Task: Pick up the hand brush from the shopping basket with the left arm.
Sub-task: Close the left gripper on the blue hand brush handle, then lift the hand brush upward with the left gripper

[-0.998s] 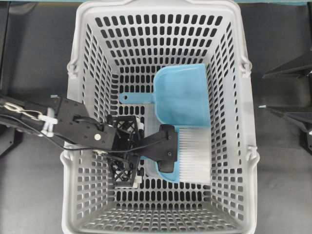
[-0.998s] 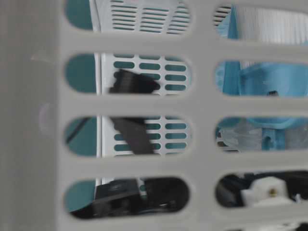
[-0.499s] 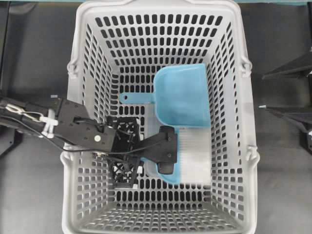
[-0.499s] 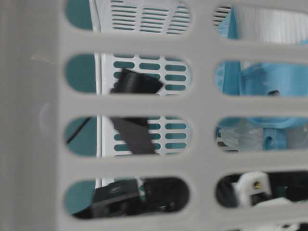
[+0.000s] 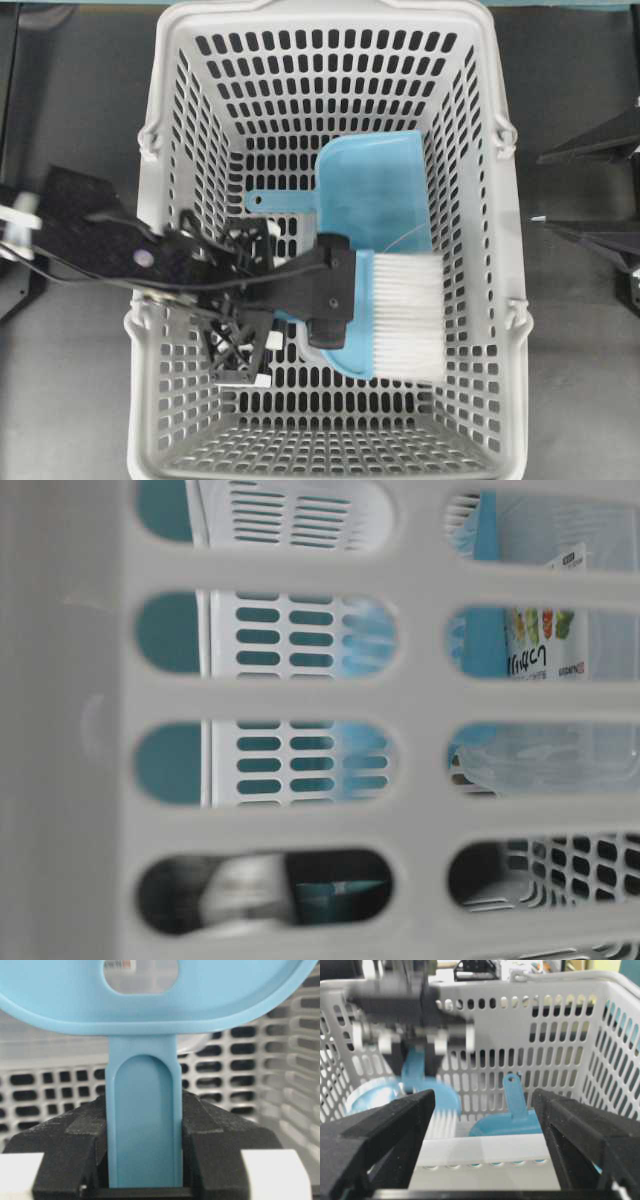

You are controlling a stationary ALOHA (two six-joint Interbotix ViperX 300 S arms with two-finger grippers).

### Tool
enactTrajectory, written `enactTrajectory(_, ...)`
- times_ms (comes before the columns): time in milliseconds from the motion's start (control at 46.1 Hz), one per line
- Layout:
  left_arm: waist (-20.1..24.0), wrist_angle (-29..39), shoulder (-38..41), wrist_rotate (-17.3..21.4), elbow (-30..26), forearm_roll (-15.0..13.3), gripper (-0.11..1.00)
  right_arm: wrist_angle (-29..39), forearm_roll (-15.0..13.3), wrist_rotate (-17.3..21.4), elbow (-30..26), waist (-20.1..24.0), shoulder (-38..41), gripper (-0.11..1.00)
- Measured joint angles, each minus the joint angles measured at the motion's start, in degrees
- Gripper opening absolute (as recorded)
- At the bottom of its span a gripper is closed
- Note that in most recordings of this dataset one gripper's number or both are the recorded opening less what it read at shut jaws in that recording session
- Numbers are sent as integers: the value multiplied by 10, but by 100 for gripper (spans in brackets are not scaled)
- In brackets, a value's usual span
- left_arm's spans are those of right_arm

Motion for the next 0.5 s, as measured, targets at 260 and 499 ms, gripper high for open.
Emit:
enactTrajectory(260,18,152,-46,0,-158,0,23,0,1,0,-1,0,0,76)
enactTrajectory(499,26,207,-48,0,-199,-1,23,-1,1,0,-1,0,0,76)
